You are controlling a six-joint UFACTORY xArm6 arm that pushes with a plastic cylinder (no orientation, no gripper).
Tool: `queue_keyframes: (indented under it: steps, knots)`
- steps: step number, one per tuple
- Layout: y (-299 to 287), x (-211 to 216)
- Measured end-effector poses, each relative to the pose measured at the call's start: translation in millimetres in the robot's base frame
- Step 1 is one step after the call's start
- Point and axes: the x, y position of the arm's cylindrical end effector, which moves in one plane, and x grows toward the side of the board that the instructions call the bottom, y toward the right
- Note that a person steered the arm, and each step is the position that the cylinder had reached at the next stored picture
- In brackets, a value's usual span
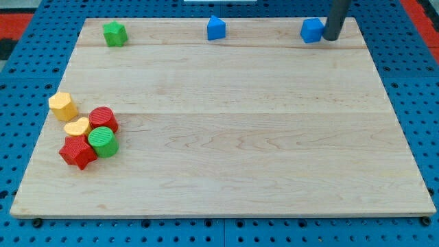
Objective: Go away from the blue cube
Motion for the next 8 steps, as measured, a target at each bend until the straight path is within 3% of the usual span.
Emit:
queue_keyframes:
  steps: [1,3,6,7,8]
  knots:
    - [-17,0]
    - [37,13]
    - [38,14]
    - [38,24]
    - [38,61]
